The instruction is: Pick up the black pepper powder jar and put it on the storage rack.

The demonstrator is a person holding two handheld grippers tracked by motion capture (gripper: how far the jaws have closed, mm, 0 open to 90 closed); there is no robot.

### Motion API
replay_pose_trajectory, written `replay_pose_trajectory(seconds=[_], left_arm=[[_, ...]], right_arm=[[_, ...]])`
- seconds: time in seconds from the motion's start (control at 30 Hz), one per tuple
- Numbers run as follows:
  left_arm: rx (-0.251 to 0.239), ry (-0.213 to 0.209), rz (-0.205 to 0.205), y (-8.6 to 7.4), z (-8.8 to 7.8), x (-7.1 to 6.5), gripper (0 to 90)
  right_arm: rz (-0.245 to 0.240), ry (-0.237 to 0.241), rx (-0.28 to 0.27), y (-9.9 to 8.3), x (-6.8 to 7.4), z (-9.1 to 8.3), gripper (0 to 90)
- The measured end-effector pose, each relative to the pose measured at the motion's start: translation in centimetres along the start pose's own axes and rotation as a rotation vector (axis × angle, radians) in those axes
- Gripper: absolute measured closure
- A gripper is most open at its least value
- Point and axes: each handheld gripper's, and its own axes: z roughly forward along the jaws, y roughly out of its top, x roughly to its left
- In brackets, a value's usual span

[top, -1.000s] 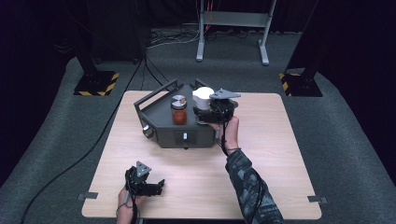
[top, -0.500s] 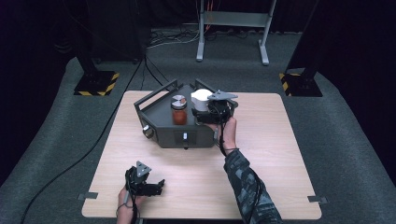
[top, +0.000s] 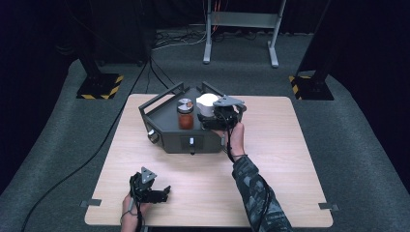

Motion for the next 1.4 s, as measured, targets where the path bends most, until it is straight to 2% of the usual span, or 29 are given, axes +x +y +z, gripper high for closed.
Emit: replay_pose_trajectory(seconds=[0.27,0.33,0.37,0.57,0.8,0.97,1.03,1.2,1.33,1.4], left_arm=[[-0.001,0.0,-0.002,0.0,0.0,0.0,2.6],[0.0,0.0,0.0,0.0,0.0,0.0,2.6],[0.0,0.0,0.0,0.0,0.0,0.0,2.6],[-0.001,0.001,0.001,0.0,0.0,0.0,2.6],[-0.003,0.002,0.0,0.0,0.0,-0.1,2.6],[0.0,0.0,0.0,0.0,0.0,0.0,2.5],[-0.001,0.001,-0.001,0.0,0.0,0.0,2.5],[-0.003,-0.002,0.001,0.0,0.0,0.0,2.6],[-0.002,0.0,0.001,0.0,0.0,-0.1,2.6],[-0.002,-0.001,0.0,0.0,0.0,0.0,2.6]], right_arm=[[-0.005,0.001,0.012,0.3,0.0,0.0,29.3],[-0.007,0.002,0.024,0.5,0.0,0.0,26.0],[-0.004,0.007,0.04,0.8,-0.1,0.0,21.5],[0.032,0.018,0.069,1.3,-0.3,-0.8,6.1],[0.027,0.034,0.122,1.1,-0.3,-2.5,0.9],[0.002,0.052,0.144,-0.9,0.2,-5.1,0.6],[0.002,0.051,0.145,-1.4,0.4,-5.5,0.6],[0.014,0.049,0.158,-4.2,0.9,-7.6,0.3],[0.047,0.005,0.161,-7.3,1.7,-9.2,0.1],[0.074,-0.02,0.171,-9.4,2.0,-9.9,0.1]])
